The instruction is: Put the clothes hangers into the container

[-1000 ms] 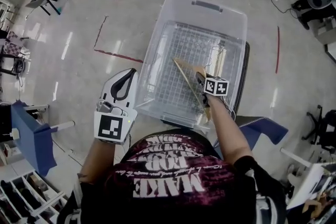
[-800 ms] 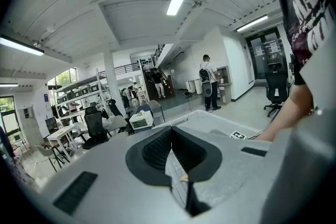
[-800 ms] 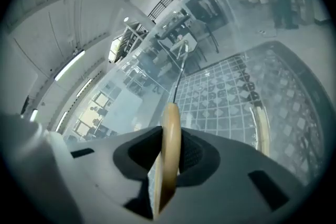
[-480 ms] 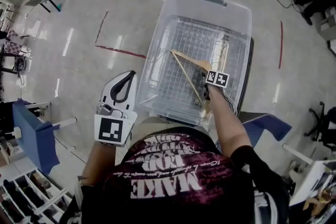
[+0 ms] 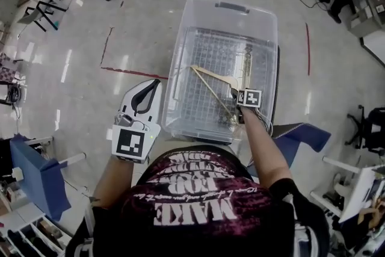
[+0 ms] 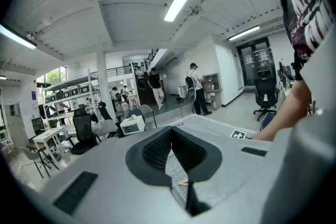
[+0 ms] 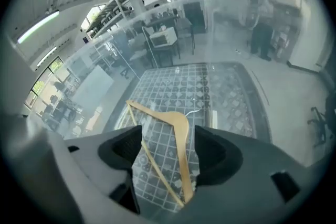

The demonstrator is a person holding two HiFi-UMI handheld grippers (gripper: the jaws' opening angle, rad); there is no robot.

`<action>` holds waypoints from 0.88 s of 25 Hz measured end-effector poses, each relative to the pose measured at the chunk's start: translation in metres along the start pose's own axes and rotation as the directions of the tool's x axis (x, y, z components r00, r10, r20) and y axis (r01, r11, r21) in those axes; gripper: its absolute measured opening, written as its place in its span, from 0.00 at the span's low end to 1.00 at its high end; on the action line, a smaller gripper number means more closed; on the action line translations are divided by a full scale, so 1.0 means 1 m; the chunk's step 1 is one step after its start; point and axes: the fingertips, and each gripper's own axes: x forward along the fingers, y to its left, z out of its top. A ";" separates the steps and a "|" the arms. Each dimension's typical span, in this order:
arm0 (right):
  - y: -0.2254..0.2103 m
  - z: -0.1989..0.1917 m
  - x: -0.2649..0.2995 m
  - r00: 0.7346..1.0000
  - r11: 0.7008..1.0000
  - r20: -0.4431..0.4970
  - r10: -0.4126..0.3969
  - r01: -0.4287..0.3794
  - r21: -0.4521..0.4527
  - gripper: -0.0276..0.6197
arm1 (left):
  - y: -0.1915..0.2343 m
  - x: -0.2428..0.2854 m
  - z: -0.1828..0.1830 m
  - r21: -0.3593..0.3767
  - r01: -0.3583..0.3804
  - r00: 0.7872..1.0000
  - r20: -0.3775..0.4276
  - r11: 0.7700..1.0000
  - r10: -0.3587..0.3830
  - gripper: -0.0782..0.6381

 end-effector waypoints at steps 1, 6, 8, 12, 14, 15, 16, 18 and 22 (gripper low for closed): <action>0.003 0.010 -0.015 0.999 1.000 0.046 0.008 -0.007 -0.012 0.54 | 0.002 0.004 0.004 -0.003 0.014 1.000 0.020 1.000 -0.014 0.12; 0.042 0.051 -0.117 0.939 0.993 0.330 0.098 -0.068 -0.099 0.42 | 0.005 0.006 0.021 -0.049 0.059 0.992 0.118 0.997 -0.053 0.12; 0.060 0.060 -0.161 0.895 0.987 0.427 0.129 -0.075 -0.141 0.36 | 0.007 0.002 0.026 -0.052 0.072 0.987 0.145 0.996 -0.064 0.12; 0.098 0.072 -0.228 0.817 0.966 0.543 0.193 -0.060 -0.253 0.21 | 0.011 -0.004 0.033 -0.070 0.119 0.973 0.207 0.990 -0.102 0.12; 0.110 0.078 -0.255 0.787 0.955 0.586 0.195 -0.017 -0.296 0.08 | 0.011 -0.004 0.037 -0.067 0.135 0.968 0.221 0.989 -0.118 0.12; 0.116 0.081 -0.267 0.773 0.951 0.603 0.197 -0.001 -0.309 0.05 | 0.010 -0.003 0.039 -0.065 0.144 0.966 0.224 0.988 -0.126 0.12; 0.121 0.085 -0.279 0.760 0.947 0.618 0.201 0.010 -0.321 0.05 | 0.008 -0.003 0.041 -0.062 0.153 0.964 0.227 0.986 -0.135 0.12; 0.130 0.092 -0.303 0.732 0.940 0.649 0.210 0.032 -0.340 0.05 | 0.004 -0.001 0.044 -0.055 0.174 0.959 0.237 0.983 -0.156 0.12; 0.144 0.105 -0.346 0.678 0.933 0.700 0.225 0.058 -0.356 0.05 | 0.000 0.002 0.049 -0.039 0.201 0.950 0.250 0.979 -0.185 0.12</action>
